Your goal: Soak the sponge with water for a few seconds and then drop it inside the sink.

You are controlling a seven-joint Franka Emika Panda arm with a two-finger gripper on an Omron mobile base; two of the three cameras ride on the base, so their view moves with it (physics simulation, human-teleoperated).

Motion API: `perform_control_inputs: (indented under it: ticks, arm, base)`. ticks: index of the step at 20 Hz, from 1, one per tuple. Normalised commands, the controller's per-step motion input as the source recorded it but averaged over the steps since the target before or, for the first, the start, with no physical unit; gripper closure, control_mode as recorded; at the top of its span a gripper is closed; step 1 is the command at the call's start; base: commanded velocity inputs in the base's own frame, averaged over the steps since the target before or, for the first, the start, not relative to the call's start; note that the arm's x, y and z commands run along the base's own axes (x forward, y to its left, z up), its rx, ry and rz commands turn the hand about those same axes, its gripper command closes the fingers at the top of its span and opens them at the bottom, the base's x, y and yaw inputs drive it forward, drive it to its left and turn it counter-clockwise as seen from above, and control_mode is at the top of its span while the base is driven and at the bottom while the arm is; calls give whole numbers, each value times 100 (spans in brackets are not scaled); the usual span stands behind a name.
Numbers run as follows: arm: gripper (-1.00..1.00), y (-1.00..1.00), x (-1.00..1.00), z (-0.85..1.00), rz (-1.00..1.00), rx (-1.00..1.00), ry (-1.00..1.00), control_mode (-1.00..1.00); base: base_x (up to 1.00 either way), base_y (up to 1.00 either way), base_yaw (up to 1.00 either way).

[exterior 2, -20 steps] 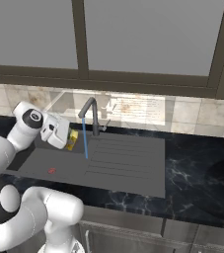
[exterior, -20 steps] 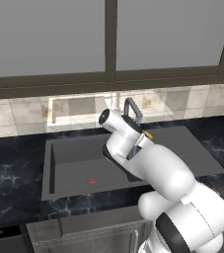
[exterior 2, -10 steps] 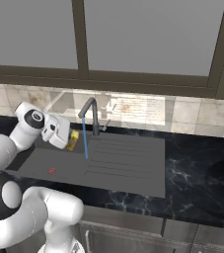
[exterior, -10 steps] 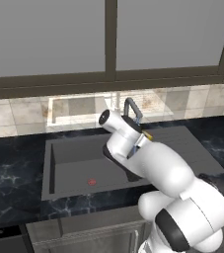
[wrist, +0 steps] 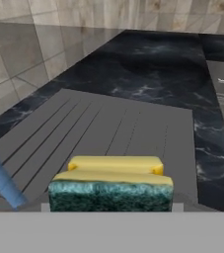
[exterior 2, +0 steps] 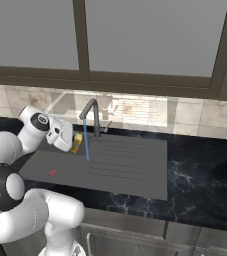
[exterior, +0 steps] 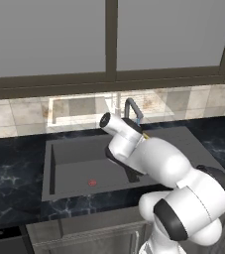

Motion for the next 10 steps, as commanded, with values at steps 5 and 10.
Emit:
perform_control_inputs:
  ticks: [5, 10]
  arm:
    - [100, 0, 13, -1, 2, 0, 0, -100]
    - [100, 0, 13, -1, 2, 0, 0, -100]
  base:
    - [0, 0, 0]
    - [0, 0, 0]
